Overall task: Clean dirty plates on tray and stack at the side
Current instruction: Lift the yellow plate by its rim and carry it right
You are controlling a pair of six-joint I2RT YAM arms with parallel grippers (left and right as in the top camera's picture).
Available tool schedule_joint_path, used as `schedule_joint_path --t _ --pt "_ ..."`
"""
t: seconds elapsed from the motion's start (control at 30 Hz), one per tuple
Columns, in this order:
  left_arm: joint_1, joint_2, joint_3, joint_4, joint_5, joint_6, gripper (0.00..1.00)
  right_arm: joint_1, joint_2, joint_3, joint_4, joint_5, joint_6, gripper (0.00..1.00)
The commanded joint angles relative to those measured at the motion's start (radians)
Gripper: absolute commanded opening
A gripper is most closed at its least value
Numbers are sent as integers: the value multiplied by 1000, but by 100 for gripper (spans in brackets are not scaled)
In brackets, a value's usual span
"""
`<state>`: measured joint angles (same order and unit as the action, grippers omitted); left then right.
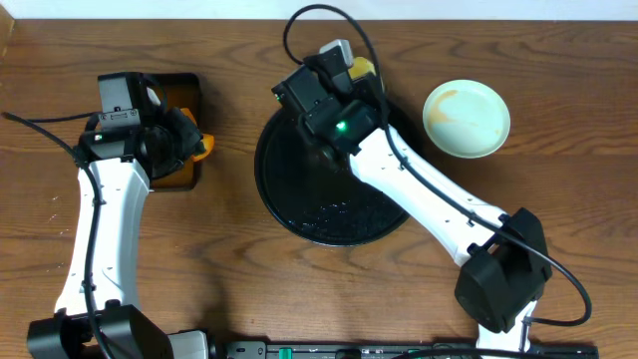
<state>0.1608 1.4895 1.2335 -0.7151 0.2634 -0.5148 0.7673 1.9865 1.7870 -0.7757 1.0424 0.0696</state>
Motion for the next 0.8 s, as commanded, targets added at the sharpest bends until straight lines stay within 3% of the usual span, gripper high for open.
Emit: schedule_joint_path --t 0.0,0.23,0.4,0.5,0.57,0.63,0.67,0.73,0.77 --pt "1 6 -6 -2 -6 25 8 46 -40 20 49 215 -162 1" --pt "1 6 -6 -3 -6 25 8 66 -41 20 97 224 -251 1" --pt "1 6 -6 -3 -6 25 8 43 -42 20 -41 -6 -45 1" --pt "1 6 -6 -3 -6 25 8 -19 -42 20 -140 -240 137 1" --pt "1 6 -6 -3 -6 25 8 -79 -42 20 -188 -403 228 12" --pt "1 6 -6 -3 -6 25 8 -137 -42 20 -223 -531 284 35" --pt "1 6 -6 -3 -6 25 8 -209 -42 19 -255 -704 301 53" --pt "1 6 -6 -3 -6 25 8 -280 -42 17 -294 -850 301 64" --pt "1 6 -6 -3 -6 25 8 -312 -42 17 -315 -903 301 64"
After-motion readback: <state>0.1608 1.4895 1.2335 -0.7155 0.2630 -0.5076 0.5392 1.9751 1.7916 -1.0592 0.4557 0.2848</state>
